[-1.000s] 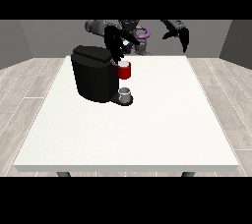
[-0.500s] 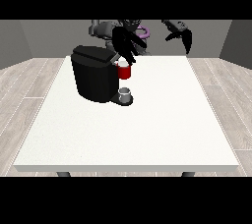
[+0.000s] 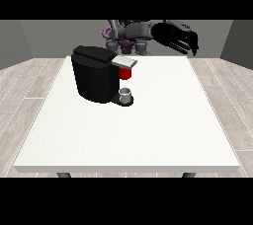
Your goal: Insert the coffee pod into the coffee machine and close the lid
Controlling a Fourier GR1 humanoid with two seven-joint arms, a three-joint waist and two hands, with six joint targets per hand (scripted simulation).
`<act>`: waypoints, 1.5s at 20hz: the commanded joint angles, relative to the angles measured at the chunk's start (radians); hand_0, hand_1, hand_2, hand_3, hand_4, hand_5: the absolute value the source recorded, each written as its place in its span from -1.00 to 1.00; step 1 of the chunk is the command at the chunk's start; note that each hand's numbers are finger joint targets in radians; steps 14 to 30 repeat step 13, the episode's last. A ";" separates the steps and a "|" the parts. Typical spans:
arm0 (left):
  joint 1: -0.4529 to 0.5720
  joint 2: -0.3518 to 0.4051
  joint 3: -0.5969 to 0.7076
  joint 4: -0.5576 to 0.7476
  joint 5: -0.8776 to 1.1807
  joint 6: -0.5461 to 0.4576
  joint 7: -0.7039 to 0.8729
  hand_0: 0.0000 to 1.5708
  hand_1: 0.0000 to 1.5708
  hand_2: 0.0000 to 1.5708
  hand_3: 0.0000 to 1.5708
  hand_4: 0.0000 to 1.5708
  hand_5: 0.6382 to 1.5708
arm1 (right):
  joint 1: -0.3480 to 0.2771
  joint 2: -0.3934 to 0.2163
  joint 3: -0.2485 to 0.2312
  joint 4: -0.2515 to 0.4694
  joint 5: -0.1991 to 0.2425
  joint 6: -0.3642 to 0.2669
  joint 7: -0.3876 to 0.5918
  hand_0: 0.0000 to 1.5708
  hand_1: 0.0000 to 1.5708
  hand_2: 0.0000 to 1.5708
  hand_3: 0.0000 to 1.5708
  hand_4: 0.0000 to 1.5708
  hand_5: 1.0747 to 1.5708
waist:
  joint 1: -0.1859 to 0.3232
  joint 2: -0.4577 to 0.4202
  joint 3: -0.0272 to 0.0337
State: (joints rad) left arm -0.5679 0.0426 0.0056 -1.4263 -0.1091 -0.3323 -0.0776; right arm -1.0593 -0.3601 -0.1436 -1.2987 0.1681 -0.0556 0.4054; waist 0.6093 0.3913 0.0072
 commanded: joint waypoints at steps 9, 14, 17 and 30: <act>0.152 0.027 0.025 -0.026 0.034 -0.029 -0.014 -1.00 -1.00 -1.00 -1.00 -0.66 1.00 | 0.086 0.206 0.126 0.037 -0.003 -0.011 -0.282 -1.00 -1.00 -1.00 -1.00 -0.72 1.00 | -0.107 -0.120 -0.0074; 0.208 0.044 0.074 0.024 0.033 0.000 -0.060 -1.00 -1.00 -1.00 -1.00 -0.66 1.00 | 0.154 0.297 0.197 0.015 -0.018 0.013 -0.334 -1.00 -1.00 -1.00 -1.00 -0.67 1.00 | -0.223 -0.167 -0.0076; 0.208 0.044 0.074 0.024 0.033 0.000 -0.060 -1.00 -1.00 -1.00 -1.00 -0.66 1.00 | 0.154 0.297 0.197 0.015 -0.018 0.013 -0.334 -1.00 -1.00 -1.00 -1.00 -0.67 1.00 | -0.223 -0.167 -0.0076; 0.208 0.044 0.074 0.024 0.033 0.000 -0.060 -1.00 -1.00 -1.00 -1.00 -0.66 1.00 | 0.154 0.297 0.197 0.015 -0.018 0.013 -0.334 -1.00 -1.00 -1.00 -1.00 -0.67 1.00 | -0.223 -0.167 -0.0076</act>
